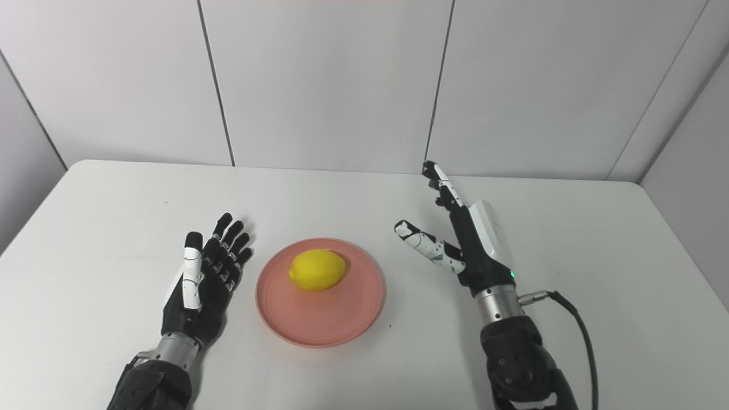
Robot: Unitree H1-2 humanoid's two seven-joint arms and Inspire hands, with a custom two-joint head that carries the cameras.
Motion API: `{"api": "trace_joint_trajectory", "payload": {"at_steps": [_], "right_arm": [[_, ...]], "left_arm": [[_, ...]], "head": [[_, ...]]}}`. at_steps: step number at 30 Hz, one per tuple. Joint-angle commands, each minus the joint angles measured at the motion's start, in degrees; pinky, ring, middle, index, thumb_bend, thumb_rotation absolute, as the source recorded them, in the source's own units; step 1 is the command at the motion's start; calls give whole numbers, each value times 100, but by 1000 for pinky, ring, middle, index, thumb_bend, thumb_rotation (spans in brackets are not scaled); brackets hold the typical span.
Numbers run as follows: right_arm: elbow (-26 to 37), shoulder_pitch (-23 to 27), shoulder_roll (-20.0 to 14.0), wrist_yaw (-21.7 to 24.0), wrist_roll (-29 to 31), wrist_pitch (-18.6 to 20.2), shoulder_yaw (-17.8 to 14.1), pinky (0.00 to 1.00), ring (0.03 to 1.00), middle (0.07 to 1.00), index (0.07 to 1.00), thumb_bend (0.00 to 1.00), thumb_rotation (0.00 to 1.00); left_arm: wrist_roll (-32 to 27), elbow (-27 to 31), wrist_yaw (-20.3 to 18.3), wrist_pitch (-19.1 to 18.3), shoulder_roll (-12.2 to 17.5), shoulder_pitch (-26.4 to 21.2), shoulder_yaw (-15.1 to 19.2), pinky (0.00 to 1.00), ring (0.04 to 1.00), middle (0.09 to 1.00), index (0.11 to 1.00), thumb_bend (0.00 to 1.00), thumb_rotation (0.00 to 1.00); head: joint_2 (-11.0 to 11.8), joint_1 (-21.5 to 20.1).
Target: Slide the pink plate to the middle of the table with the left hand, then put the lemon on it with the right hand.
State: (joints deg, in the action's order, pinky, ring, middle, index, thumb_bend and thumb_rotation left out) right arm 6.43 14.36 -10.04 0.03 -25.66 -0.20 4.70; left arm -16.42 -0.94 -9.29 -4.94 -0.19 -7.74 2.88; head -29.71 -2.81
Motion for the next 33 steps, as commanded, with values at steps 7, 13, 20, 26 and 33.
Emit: {"api": "trace_joint_trajectory", "payload": {"at_steps": [7, 13, 20, 26, 33], "right_arm": [[-112, -192, 127, -421, 164, -206, -209, 854, 906, 926, 943, 915, 1000], [-377, -372, 244, -442, 560, -255, -351, 857, 913, 935, 954, 871, 1000], [-921, -410, 483, -350, 1553, -646, -544, 894, 926, 943, 956, 785, 1000], [-1046, -411, 563, -227, 1910, -529, -502, 944, 935, 951, 962, 690, 1000], [-1095, -415, 711, -122, 2294, -427, -488, 931, 920, 946, 949, 434, 1000]], "left_arm": [[-34, -122, -68, 46, 85, -88, 46, 1000, 994, 998, 1000, 743, 990], [-59, -152, -133, 29, 117, -87, 67, 1000, 1000, 1000, 1000, 739, 997], [-72, -101, -120, -44, 183, -60, 67, 1000, 1000, 1000, 1000, 741, 1000], [-94, -99, -155, -29, 244, -53, 84, 1000, 1000, 1000, 1000, 730, 1000], [-129, -13, -173, -113, 304, -23, 94, 1000, 1000, 1000, 1000, 727, 1000]], "head": [[20, 3], [30, -8], [27, 49], [29, 34], [-38, 38]]}}
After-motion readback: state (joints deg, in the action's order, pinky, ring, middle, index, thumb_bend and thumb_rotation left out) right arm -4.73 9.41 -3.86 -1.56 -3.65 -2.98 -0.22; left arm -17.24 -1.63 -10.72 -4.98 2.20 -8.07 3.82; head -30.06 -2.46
